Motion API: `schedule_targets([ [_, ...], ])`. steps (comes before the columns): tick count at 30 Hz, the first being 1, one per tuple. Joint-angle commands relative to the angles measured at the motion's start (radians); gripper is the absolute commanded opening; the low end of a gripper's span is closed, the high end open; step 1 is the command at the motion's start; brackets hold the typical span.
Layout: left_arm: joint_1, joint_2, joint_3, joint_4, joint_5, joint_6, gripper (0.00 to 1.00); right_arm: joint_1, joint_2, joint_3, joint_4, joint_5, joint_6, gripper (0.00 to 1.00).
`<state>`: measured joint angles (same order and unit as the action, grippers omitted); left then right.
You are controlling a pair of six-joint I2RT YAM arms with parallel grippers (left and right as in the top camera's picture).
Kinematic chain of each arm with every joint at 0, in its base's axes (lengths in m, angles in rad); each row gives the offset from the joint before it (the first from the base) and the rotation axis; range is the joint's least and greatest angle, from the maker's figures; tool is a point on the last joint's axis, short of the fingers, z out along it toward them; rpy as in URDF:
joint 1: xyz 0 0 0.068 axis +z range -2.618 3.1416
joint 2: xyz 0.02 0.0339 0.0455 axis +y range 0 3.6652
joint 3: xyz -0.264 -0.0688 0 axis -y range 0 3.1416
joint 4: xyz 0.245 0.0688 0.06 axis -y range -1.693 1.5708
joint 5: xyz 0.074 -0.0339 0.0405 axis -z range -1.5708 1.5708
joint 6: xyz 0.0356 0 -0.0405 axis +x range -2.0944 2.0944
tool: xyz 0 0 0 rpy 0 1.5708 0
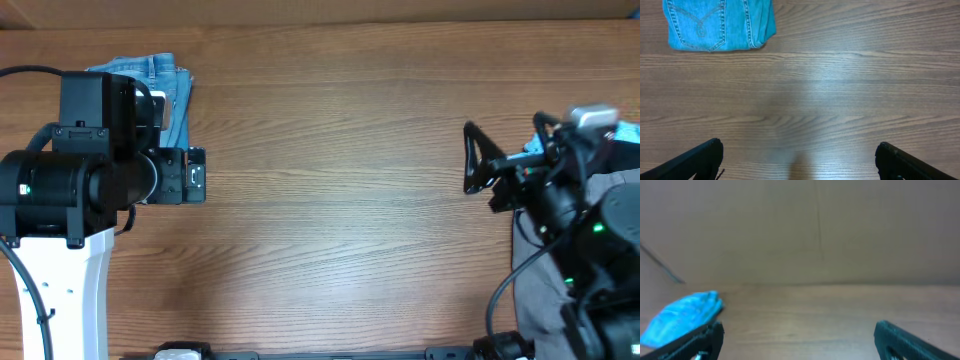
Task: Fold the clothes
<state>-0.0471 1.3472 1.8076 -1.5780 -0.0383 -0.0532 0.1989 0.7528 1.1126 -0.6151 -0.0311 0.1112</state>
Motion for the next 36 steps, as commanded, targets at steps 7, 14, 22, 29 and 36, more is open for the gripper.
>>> schedule_targets([
  [7, -0.006, 0.008, 0.002, 0.005, 0.005, -0.022, 1.00, -0.063, -0.202, -0.338, 0.109, 0.019, -0.007, 1.00],
  [14, -0.006, 0.008, 0.002, 0.005, 0.005, -0.022, 1.00, -0.071, -0.367, -0.604, 0.287, 0.019, -0.007, 1.00],
  [22, -0.006, 0.008, 0.002, 0.005, 0.005, -0.022, 1.00, -0.071, -0.626, -0.879, 0.482, 0.007, -0.007, 1.00],
  [29, -0.006, 0.008, 0.002, 0.005, 0.005, -0.022, 1.00, -0.072, -0.750, -0.961, 0.508, 0.014, -0.007, 1.00],
  [36, -0.006, 0.008, 0.002, 0.005, 0.005, -0.022, 1.00, -0.072, -0.750, -1.048, 0.592, 0.006, -0.007, 1.00],
])
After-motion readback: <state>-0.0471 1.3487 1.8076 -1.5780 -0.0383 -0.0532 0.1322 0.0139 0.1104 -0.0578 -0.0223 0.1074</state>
